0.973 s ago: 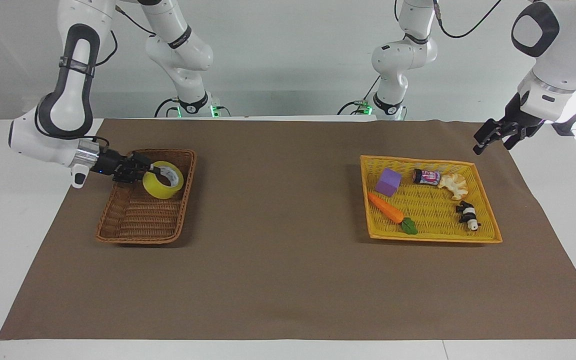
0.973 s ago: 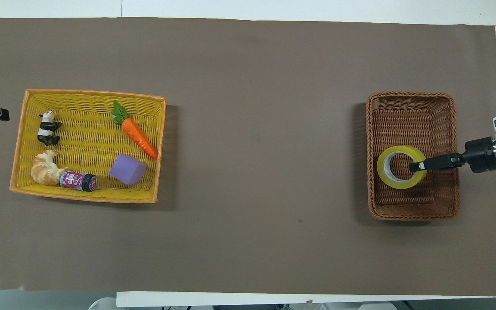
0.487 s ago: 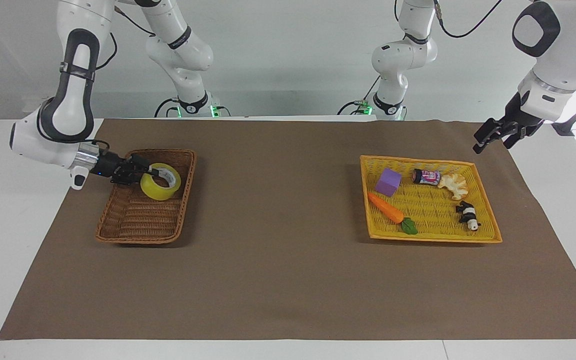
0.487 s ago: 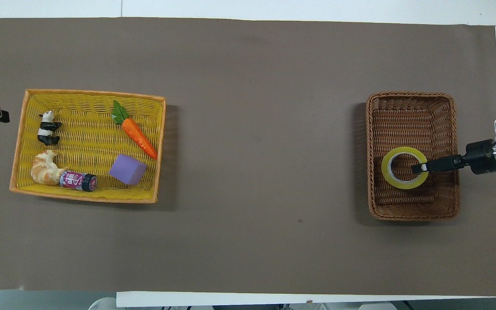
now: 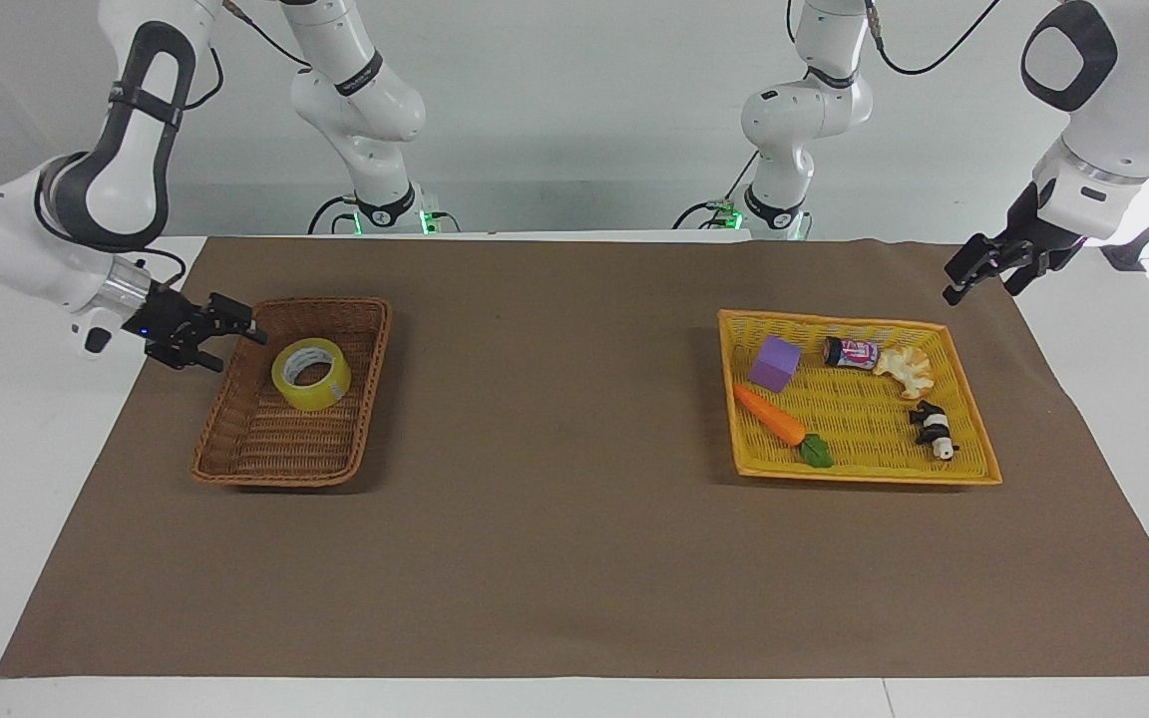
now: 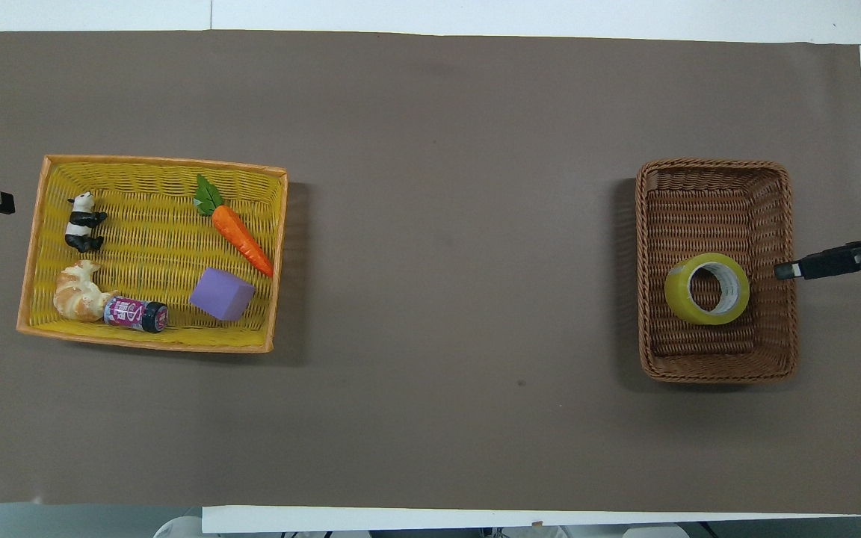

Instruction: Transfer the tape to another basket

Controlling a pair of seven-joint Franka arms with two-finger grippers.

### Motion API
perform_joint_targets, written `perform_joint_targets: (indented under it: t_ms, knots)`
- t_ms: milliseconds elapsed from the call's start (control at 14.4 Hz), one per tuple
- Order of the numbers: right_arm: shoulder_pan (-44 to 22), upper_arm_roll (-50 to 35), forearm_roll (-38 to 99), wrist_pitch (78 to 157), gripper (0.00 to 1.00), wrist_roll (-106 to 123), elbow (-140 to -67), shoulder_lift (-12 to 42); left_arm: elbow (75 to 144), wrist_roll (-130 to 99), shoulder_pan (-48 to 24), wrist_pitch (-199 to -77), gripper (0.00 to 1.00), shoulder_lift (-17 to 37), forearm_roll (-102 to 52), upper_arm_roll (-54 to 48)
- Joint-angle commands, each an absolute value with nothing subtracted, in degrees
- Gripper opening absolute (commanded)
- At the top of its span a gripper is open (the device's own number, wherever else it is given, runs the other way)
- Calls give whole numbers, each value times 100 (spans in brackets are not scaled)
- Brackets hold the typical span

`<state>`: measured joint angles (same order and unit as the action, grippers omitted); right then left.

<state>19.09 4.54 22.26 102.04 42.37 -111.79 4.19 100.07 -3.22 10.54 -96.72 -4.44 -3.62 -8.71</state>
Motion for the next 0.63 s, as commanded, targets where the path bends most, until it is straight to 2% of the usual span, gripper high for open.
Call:
perform_joint_targets:
  t_ms: [0, 278, 556]
  knots:
    - [1593, 378, 1778, 10029, 100, 3431, -10769, 27, 10019, -36, 1239, -9545, 100, -501, -264, -888]
    - [845, 378, 959, 8862, 100, 1288, -9679, -70, 10133, -9, 1204, -9501, 100, -545, -264, -870]
    - [694, 369, 291, 7964, 100, -15, -9334, -193, 10099, -9, 1178, -9361, 100, -563, -229, -800]
